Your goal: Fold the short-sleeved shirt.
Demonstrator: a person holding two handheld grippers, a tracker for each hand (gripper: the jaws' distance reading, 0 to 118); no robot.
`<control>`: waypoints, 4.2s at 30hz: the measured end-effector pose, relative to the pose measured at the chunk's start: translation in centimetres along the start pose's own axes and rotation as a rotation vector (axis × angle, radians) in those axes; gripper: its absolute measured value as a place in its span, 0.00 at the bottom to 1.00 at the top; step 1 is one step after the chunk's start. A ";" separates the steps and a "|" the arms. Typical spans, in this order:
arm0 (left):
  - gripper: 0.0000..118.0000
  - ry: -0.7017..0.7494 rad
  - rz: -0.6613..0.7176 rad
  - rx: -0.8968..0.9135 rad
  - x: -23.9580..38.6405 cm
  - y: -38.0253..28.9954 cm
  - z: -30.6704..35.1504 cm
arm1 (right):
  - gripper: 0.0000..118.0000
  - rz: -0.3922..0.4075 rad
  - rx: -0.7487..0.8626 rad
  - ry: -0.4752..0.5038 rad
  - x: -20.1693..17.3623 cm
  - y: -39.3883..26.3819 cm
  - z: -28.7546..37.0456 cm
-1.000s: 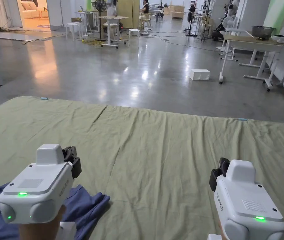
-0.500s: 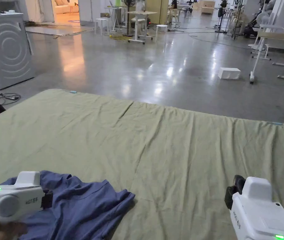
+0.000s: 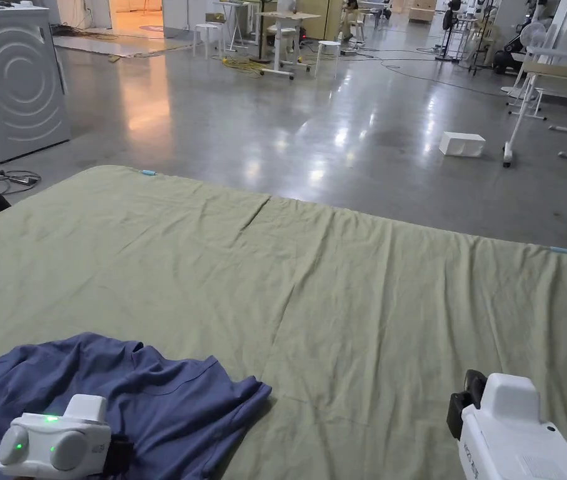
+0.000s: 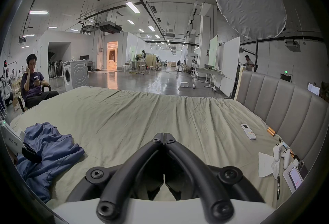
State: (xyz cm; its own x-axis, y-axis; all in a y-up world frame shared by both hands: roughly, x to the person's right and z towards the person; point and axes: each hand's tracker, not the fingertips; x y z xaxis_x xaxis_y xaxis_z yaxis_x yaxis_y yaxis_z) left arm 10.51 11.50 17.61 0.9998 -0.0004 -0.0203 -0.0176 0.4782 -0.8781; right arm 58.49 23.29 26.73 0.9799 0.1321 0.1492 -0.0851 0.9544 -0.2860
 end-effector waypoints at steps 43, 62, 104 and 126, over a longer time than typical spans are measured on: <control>0.02 -0.559 -0.232 0.786 24.7 10.8 24.1 | 0.00 -0.097 0.093 -0.160 11.4 1.4 4.7; 0.07 -0.778 -0.439 0.398 41.3 1.0 14.3 | 0.00 -0.113 0.065 -0.260 16.3 0.1 7.0; 0.00 -0.202 -0.140 0.493 20.6 -1.5 18.5 | 0.00 -0.029 0.127 -0.098 9.2 1.7 6.9; 0.49 -0.070 -0.221 0.011 17.2 -9.4 4.4 | 0.00 -0.040 0.025 -0.083 8.9 -1.6 5.9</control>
State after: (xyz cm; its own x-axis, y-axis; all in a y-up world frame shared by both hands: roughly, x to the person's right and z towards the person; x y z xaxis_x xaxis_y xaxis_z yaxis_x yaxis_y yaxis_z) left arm 27.89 10.86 27.63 0.9776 -0.0454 0.2055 0.2015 0.4829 -0.8522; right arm 66.24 24.50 34.08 0.9645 0.1143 0.2379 -0.0517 0.9657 -0.2543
